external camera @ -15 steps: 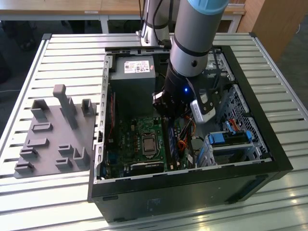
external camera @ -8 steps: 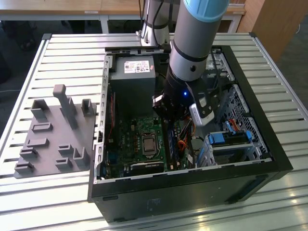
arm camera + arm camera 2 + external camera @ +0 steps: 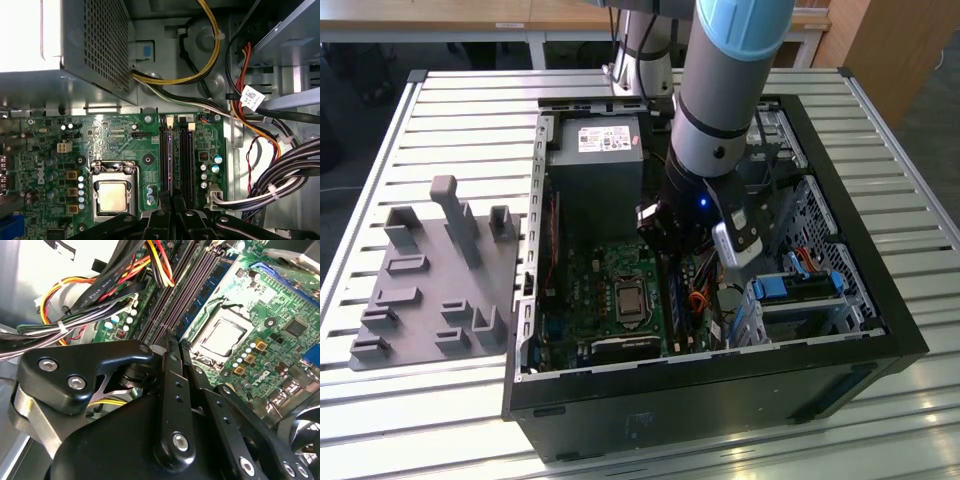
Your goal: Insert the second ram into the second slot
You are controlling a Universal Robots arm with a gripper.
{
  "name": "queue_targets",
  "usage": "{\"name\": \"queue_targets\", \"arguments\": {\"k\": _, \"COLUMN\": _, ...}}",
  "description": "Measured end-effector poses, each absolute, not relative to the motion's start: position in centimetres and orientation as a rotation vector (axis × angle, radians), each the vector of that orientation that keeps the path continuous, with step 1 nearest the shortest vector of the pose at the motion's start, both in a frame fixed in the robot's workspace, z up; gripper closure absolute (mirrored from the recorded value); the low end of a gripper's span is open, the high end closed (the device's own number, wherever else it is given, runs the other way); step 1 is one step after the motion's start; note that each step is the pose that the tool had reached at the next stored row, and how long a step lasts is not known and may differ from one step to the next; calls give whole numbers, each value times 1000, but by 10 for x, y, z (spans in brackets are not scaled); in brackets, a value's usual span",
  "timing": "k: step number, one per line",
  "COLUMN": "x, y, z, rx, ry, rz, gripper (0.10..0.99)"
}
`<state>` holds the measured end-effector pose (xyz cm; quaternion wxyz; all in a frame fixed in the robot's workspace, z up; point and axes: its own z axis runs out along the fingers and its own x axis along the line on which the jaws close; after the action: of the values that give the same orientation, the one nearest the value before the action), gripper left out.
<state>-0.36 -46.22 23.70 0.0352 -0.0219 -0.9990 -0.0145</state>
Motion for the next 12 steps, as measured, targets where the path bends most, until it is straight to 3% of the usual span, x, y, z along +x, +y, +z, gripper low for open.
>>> {"name": "queue_targets", "arguments": {"k": 12, "x": -4, "y": -462, "z": 231, "rx": -67, "ry": -3070, "rz": -45, "gripper": 949}}
